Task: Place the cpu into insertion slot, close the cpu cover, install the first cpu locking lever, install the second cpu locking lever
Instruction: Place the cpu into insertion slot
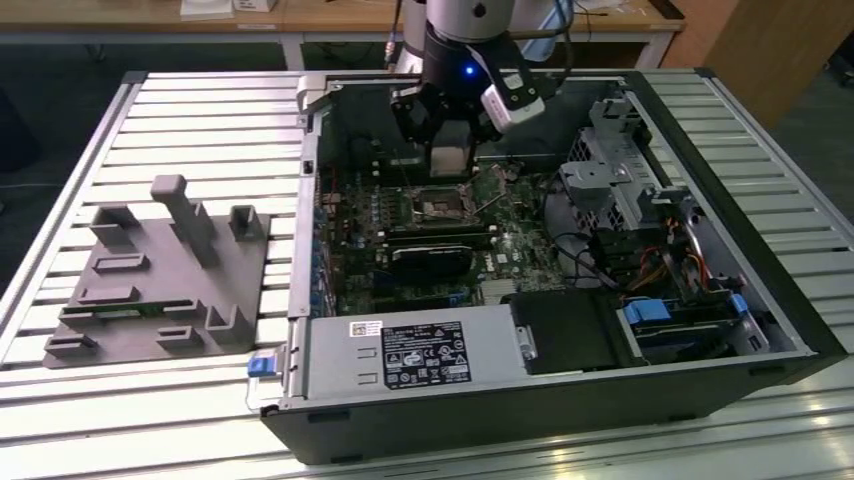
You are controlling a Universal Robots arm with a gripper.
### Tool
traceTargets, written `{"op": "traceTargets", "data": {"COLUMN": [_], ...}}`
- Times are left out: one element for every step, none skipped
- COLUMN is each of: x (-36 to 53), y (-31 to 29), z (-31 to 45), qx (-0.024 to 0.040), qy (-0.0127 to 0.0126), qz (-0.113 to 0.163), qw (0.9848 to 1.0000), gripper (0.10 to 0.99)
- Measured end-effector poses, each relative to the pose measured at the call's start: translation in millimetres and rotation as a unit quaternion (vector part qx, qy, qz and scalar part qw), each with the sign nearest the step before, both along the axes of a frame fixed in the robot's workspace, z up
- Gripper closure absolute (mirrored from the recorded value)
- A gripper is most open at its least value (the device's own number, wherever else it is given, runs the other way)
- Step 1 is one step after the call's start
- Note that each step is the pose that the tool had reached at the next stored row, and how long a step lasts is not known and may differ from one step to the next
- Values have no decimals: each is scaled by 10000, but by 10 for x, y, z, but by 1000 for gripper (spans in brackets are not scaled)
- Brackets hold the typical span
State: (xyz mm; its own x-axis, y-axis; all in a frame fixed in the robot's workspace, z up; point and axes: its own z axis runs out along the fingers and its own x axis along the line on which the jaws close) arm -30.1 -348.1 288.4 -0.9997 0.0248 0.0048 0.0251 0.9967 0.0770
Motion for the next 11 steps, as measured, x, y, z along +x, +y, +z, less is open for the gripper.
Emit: {"op": "traceTargets", "data": {"x": [0,0,0,0,0,0,0,0,0,0,0], "y": [3,5,7,9,12,14,16,19,22,26,29], "z": [-15,-29,-42,-55,-68,-81,-93,-106,-118,-129,-137], "qx": [0,0,0,0,0,0,0,0,0,0,0], "qy": [0,0,0,0,0,0,0,0,0,0,0], "qz": [0,0,0,0,0,0,0,0,0,0,0], "qw": [10000,10000,10000,10000,10000,10000,10000,10000,10000,10000,10000], "gripper": [549,549,549,549,549,549,549,549,549,549,549]}}
